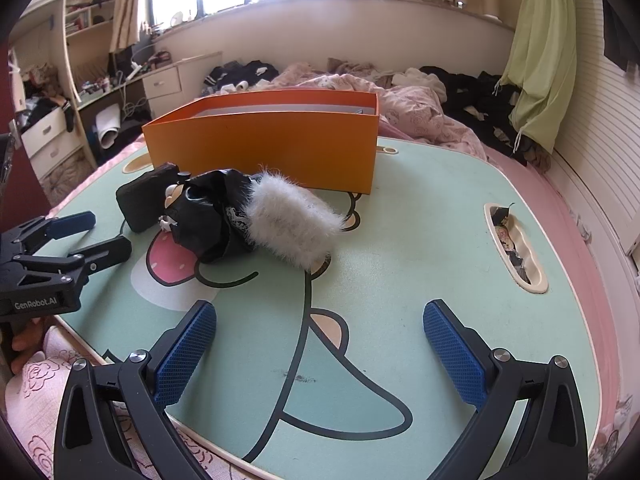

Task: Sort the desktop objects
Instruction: 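Lift the black pouch out and place it beside the figurine, left gripper, then reach into the box and grasp the brown fluffy ball with the right gripper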

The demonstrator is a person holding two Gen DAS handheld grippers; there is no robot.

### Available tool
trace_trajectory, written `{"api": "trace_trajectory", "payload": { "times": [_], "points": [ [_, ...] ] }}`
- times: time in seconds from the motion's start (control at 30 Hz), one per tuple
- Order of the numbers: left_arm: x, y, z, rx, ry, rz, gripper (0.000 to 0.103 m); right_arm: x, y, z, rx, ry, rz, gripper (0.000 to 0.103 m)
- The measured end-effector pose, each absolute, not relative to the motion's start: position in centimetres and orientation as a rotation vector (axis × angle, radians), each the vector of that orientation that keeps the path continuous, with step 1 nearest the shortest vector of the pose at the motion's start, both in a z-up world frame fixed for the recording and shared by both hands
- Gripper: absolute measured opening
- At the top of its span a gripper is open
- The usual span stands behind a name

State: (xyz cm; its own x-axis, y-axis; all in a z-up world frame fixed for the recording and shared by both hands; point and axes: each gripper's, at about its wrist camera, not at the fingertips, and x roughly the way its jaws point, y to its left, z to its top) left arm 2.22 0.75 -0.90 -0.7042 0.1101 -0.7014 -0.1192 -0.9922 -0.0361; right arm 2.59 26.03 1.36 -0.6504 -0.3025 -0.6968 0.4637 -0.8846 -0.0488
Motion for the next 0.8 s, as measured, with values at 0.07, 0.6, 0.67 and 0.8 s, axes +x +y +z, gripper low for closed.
{"api": "trace_trajectory", "payload": {
  "times": [0.07, 0.6, 0.67, 0.8],
  "points": [
    [2.2, 0.6, -1.0, -1.147, 0.013, 2.791, 0.091, 2.3, 25.9, 1.5, 1.011, 0.323, -2.495, 0.103],
    [2.7, 1.5, -0.7, -1.107, 0.023, 2.794, 0.103, -11.0, 14.0, 11.1, 1.242, 0.011, -2.113, 0.085],
    [2.8, 1.4, -0.5, -1.104, 0.023, 2.793, 0.103, -13.9, 11.0, 9.1, 1.398, -0.002, -2.042, 0.084],
    [2.9, 1.3, -0.6, -1.096, 0.020, 2.795, 0.103, -17.6, 6.9, 5.8, 1.556, 0.114, -2.072, 0.077]
  ]
}}
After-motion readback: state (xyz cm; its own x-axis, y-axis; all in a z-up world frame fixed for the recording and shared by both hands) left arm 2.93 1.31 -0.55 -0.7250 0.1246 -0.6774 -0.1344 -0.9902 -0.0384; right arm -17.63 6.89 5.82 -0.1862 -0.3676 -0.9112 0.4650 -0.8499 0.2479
